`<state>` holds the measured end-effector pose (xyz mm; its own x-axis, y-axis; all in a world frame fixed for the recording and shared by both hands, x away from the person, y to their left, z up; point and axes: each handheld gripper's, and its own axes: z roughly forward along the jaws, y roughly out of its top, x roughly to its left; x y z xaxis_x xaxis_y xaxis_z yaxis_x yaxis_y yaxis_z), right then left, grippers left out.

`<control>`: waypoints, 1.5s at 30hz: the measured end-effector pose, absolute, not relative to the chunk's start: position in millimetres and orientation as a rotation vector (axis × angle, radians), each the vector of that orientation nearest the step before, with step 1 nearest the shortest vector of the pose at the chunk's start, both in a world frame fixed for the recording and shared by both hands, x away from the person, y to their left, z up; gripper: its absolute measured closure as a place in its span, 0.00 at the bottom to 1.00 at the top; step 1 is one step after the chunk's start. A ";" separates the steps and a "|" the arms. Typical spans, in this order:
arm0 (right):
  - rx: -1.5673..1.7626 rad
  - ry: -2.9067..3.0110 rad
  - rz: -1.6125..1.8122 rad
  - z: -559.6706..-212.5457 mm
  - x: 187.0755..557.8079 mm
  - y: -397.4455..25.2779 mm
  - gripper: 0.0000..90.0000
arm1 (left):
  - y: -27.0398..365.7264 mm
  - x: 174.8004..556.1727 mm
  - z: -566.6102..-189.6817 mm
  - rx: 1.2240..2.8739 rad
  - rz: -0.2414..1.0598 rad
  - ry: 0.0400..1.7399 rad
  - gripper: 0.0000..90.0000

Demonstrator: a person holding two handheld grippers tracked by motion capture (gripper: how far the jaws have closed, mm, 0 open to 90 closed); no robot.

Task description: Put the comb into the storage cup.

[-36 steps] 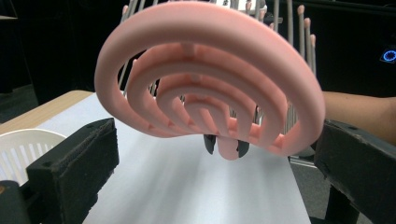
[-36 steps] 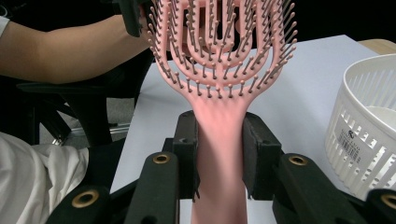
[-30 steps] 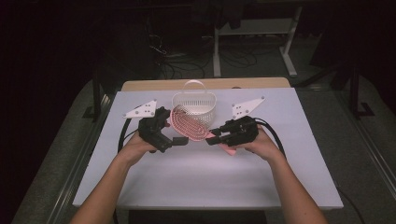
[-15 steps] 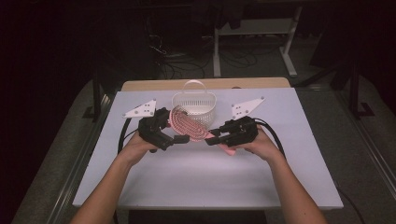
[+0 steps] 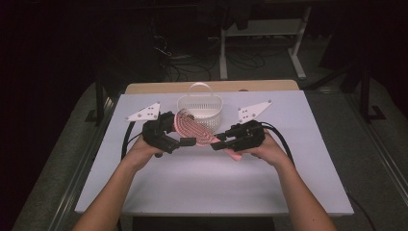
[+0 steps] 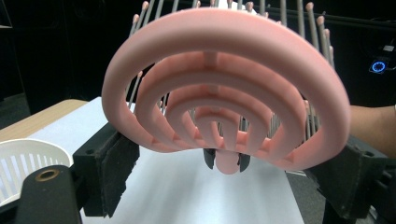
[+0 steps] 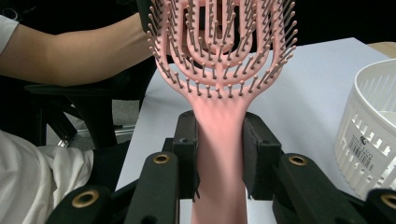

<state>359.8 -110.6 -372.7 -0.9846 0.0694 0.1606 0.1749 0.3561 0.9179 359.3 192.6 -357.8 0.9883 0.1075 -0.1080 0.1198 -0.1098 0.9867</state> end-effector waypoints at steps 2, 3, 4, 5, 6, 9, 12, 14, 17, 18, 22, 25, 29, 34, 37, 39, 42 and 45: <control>-0.221 -2.509 -1.714 -373.2 360.2 -110.4 0.76 | 192.7 359.1 -357.9 1.682 -0.011 0.173 0.18; -0.221 -2.509 -1.714 -373.2 360.2 -110.4 0.76 | 192.7 359.1 -357.9 1.682 -0.011 0.173 0.18; -0.222 -2.505 -1.716 -373.7 360.3 -110.1 0.76 | 192.7 359.0 -357.8 1.680 -0.013 0.174 0.18; -0.222 -2.505 -1.716 -373.7 360.3 -110.1 0.76 | 192.7 359.0 -357.8 1.680 -0.013 0.174 0.18; -0.223 -2.503 -1.715 -374.1 360.5 -109.8 0.76 | 192.5 358.7 -357.4 1.681 -0.013 0.179 0.18; -0.219 -2.505 -1.711 -374.7 360.7 -109.5 0.76 | 192.0 358.1 -357.1 1.684 -0.011 0.186 0.19; -0.221 -2.511 -1.701 -376.7 361.5 -109.1 0.76 | 190.2 358.4 -357.0 1.694 -0.009 0.194 0.19; -0.220 -2.513 -1.692 -378.0 362.2 -109.1 0.76 | 189.6 359.3 -357.0 1.697 -0.019 0.198 0.19; -0.213 -2.520 -1.687 -379.0 362.6 -108.7 0.76 | 189.4 359.4 -357.3 1.694 -0.025 0.195 0.21; -0.209 -2.522 -1.679 -380.1 362.6 -107.4 0.76 | 189.8 359.8 -357.4 1.687 -0.033 0.201 0.21; -0.201 -2.524 -1.675 -382.4 362.9 -105.4 0.76 | 190.2 359.5 -357.6 1.681 -0.033 0.208 0.23; -0.197 -2.510 -1.678 -382.6 363.5 -105.3 0.76 | 190.5 359.8 -357.6 1.676 -0.044 0.204 0.23; -0.190 -2.491 -1.679 -383.7 364.3 -104.9 0.76 | 190.5 359.3 -357.5 1.675 -0.037 0.193 0.22; -0.180 -2.457 -1.697 -383.2 364.5 -106.0 0.76 | 191.1 357.0 -357.7 1.662 -0.021 0.170 0.20; -0.177 -2.434 -1.712 -382.6 364.5 -107.3 0.76 | 191.7 356.2 -357.3 1.658 -0.014 0.158 0.18; -0.181 -2.404 -1.735 -381.5 365.0 -110.0 0.76 | 191.6 355.1 -356.7 1.663 -0.005 0.156 0.18; -0.181 -2.393 -1.741 -382.2 365.4 -110.8 0.77 | 191.1 354.5 -356.9 1.667 -0.002 0.151 0.17; -0.179 -2.386 -1.739 -382.6 365.4 -110.7 0.77 | 191.4 354.6 -356.8 1.662 -0.004 0.149 0.18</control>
<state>365.4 -110.7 -382.6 -0.9760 -0.0100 0.2176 0.2041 0.3071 0.9295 354.6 191.4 -356.8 0.9912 0.0956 -0.0915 0.1000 -0.0890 0.9910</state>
